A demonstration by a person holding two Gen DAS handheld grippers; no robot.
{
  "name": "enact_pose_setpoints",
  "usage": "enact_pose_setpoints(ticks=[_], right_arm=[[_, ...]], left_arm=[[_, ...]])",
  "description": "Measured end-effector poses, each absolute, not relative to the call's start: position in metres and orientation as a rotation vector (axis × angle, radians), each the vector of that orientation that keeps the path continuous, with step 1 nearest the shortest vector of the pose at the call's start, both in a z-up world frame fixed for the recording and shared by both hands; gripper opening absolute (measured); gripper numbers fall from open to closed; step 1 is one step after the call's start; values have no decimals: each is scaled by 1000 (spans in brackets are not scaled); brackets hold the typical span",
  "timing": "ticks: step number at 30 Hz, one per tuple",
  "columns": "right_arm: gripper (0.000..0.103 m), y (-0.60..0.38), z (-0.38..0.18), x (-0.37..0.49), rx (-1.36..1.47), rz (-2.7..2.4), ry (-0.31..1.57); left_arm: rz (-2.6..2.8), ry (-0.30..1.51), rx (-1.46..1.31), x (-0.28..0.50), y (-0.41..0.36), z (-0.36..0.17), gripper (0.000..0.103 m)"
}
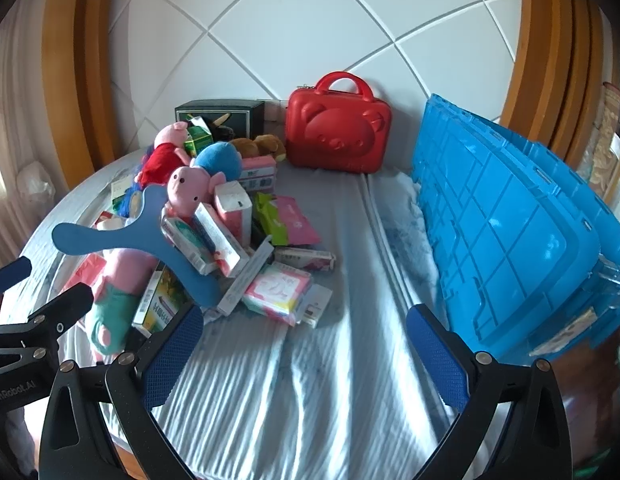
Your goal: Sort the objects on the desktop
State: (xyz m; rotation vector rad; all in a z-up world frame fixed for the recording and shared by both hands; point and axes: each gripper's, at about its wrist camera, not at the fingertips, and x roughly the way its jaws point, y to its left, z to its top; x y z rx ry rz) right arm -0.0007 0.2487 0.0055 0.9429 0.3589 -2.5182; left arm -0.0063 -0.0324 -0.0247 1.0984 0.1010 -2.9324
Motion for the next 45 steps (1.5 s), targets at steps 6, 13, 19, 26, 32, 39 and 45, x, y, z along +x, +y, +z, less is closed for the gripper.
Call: enact_pose_setpoints(ticks=[6, 13, 19, 26, 32, 39, 45], right_arm=[[103, 250, 4, -2, 949, -2519, 361], [103, 251, 2, -6, 958, -2510, 356], [103, 254, -1, -13, 965, -2498, 349], [103, 257, -7, -23, 983, -2478, 349], [103, 260, -15, -35, 1016, -2458, 349], [103, 264, -32, -60, 1073, -2409, 361], [103, 269, -64, -95, 1189, -2328, 382]], left_arm=[[-2930, 133, 1094, -8, -33, -25, 102], [-2887, 142, 1099, -11, -33, -29, 102], [-2856, 116, 1113, -15, -29, -32, 102], [-2814, 130, 1162, -23, -31, -40, 102], [-2752, 144, 1199, -31, -36, -51, 102], [-2613, 204, 1279, -38, -64, -80, 102], [-2460, 243, 1363, -46, -89, -112, 102]])
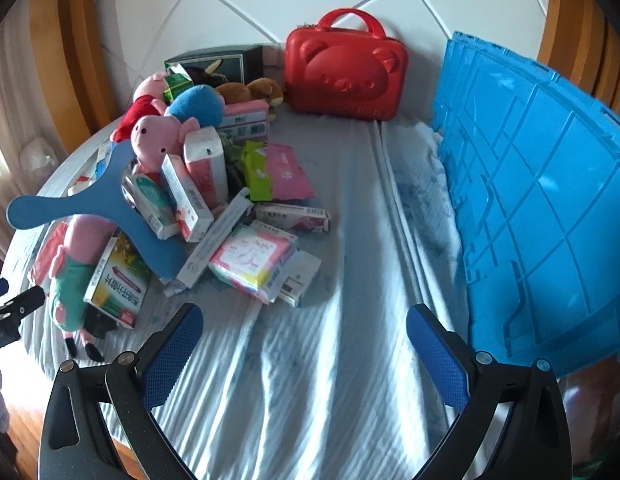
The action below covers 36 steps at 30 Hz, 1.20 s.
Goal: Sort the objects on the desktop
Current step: 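Grasp the green-white medicine box with the left tool while the right grasps the pink pad pack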
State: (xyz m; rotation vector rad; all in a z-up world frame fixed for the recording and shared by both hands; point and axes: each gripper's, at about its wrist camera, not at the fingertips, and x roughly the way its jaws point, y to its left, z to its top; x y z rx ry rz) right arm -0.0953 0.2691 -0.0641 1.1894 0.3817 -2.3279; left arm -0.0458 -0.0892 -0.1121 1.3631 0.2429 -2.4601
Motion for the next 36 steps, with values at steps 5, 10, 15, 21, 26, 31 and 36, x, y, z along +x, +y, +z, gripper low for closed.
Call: enact_pose_setpoints(ticks=[5, 10, 15, 21, 26, 31, 36], right_arm=[[103, 269, -86, -118, 1256, -2265, 400], [103, 276, -102, -135, 1295, -2228, 429], [103, 278, -115, -152, 1329, -2190, 434], [103, 246, -134, -166, 1301, -2080, 446], [103, 201, -153, -178, 1227, -1900, 545], [103, 167, -179, -182, 1174, -1795, 680], [101, 149, -195, -173, 1138, -1752, 785]], left_arm=[[-2438, 244, 1376, -67, -75, -122, 102], [-2416, 202, 1447, -112, -47, -142, 100], [-2359, 179, 1482, -143, -39, -168, 96], [-2320, 175, 1515, -158, -28, -186, 96], [-2273, 165, 1549, -161, -25, -191, 67], [-2313, 316, 1505, -150, -39, -178, 22], [-2345, 320, 1502, -139, -29, -175, 19]])
